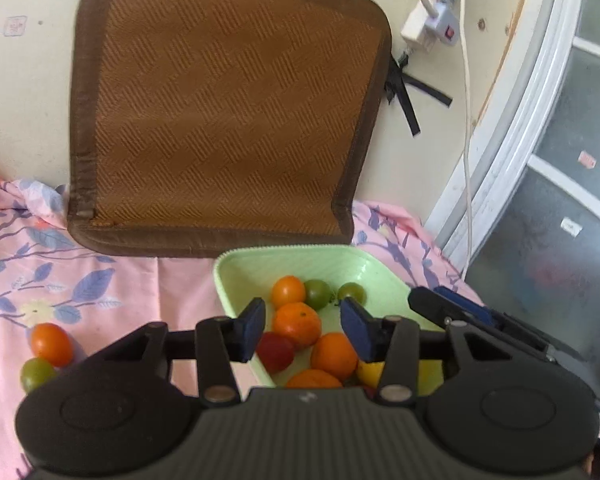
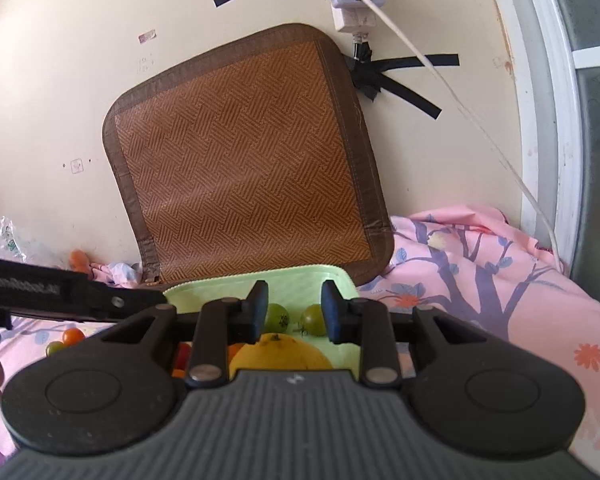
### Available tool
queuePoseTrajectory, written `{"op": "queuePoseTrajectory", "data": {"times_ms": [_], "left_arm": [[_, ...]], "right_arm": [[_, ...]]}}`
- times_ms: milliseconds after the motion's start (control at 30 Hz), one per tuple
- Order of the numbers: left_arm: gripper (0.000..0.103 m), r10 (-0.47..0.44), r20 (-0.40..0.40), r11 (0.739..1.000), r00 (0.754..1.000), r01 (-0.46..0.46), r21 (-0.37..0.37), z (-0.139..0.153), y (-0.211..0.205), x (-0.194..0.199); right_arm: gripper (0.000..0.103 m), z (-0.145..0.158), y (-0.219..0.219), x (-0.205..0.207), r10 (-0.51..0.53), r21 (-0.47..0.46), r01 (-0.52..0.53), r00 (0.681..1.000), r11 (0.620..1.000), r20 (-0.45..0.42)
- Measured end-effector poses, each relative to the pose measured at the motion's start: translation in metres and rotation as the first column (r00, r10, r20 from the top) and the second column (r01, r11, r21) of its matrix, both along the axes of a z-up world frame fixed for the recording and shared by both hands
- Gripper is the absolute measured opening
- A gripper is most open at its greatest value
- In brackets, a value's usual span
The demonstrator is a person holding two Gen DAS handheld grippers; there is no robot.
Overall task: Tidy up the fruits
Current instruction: 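Carry both tomatoes over the green bowl and open both tools, then grasp a dark plum with the right tool while the left tool grasps a green tomato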
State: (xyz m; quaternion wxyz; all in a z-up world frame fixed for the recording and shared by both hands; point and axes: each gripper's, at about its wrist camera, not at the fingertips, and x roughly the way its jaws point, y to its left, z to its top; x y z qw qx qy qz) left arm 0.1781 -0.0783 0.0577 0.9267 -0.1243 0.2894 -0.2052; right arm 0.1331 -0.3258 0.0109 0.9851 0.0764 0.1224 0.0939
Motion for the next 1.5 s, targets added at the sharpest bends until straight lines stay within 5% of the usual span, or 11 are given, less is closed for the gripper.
{"op": "queuePoseTrajectory", "data": {"times_ms": [133,333,567,733,967,1133,1267,1367,1500], "left_arm": [[0.043,0.104,0.035,0.994,0.994,-0.102,-0.045,0.01,0.067,-0.032],[0.043,0.312,-0.017,0.946,0.95,-0.309,0.097,-0.014,0.15,-0.072],[0.043,0.272,-0.097,0.962,0.957,-0.272,0.009,-0.038,0.168,-0.062],[0.043,0.201,-0.153,0.972,0.968,-0.216,-0.089,-0.045,0.161,-0.035],[0.043,0.192,-0.187,0.972,0.964,-0.213,-0.103,-0.05,0.153,-0.009],[0.043,0.199,-0.176,0.972,0.964,-0.217,-0.087,-0.048,0.148,-0.007],[0.049,0.212,-0.146,0.977,0.966,-0.212,0.011,-0.048,0.13,-0.007],[0.028,0.24,-0.086,0.963,0.967,-0.226,0.148,-0.052,0.111,-0.008],[0.027,0.239,-0.067,0.958,0.969,-0.224,0.181,-0.047,0.102,-0.026]], "right_arm": [[0.032,0.009,0.003,-0.023,0.028,0.042,-0.029,0.999,0.999,0.033],[0.032,0.007,0.046,-0.055,0.211,0.037,-0.212,0.977,0.977,0.009],[0.032,-0.009,0.133,-0.043,0.387,-0.142,-0.403,0.913,0.904,-0.128],[0.032,-0.015,0.176,-0.017,0.414,-0.261,-0.445,0.895,0.857,-0.168],[0.031,-0.03,0.213,0.023,0.382,-0.361,-0.459,0.885,0.812,-0.265],[0.029,-0.025,0.203,0.009,0.378,-0.34,-0.452,0.888,0.825,-0.263],[0.028,-0.021,0.176,-0.029,0.407,-0.262,-0.457,0.886,0.85,-0.224],[0.028,-0.024,0.153,-0.055,0.387,-0.207,-0.426,0.899,0.881,-0.205],[0.028,-0.027,0.126,-0.084,0.344,-0.154,-0.376,0.918,0.914,-0.199]]}}
